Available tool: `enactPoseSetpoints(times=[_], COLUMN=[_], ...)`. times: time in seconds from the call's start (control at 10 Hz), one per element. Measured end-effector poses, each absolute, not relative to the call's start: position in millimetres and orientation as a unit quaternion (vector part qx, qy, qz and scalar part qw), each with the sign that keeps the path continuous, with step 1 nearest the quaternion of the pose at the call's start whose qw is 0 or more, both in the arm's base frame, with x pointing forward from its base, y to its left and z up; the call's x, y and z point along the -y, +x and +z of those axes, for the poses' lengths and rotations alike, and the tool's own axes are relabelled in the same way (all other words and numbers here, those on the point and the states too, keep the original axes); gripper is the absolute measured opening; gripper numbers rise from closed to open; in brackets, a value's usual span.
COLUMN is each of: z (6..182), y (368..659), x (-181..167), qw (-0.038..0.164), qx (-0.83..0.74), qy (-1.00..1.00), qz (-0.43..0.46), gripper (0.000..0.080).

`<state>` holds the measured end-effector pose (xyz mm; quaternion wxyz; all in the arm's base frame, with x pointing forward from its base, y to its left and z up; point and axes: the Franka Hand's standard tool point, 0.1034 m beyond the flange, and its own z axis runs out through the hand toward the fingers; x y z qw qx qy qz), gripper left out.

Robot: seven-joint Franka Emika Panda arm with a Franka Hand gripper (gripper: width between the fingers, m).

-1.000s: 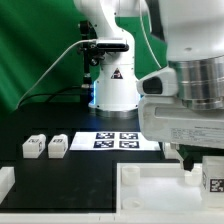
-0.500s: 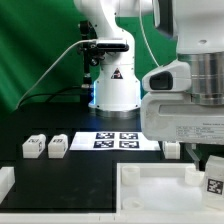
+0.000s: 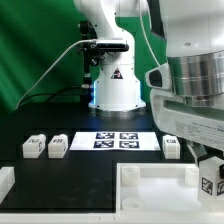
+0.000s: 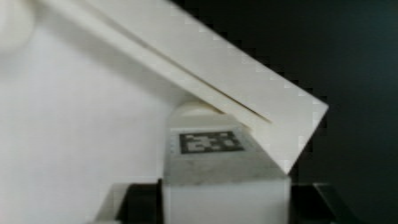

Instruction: Assemble one leg

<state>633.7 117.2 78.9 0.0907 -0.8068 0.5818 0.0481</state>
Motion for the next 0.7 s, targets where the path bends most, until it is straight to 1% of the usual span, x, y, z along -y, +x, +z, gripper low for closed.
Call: enactPoseSetpoints(times=[0.2,0.4,0.5,0.6,0.7], z=[78.5,78.0,77.6,77.4,77.3], y=[633.8,632.0,631.9,631.8,631.7], x=[-120.6,-127.8,-127.2,-127.4,-127.5], qw=[0.103,0.098,0.099,0.098,0.099], qx=[-0.695,-0.727,-0.72,-0.72,-0.71], qy=[-0.708,-0.675,-0.682,-0.682,-0.693], qz=[0.072,0.078,0.077,0.077,0.076], gripper=[0.0302,0.0302,0.0394,0.0531,0.0625])
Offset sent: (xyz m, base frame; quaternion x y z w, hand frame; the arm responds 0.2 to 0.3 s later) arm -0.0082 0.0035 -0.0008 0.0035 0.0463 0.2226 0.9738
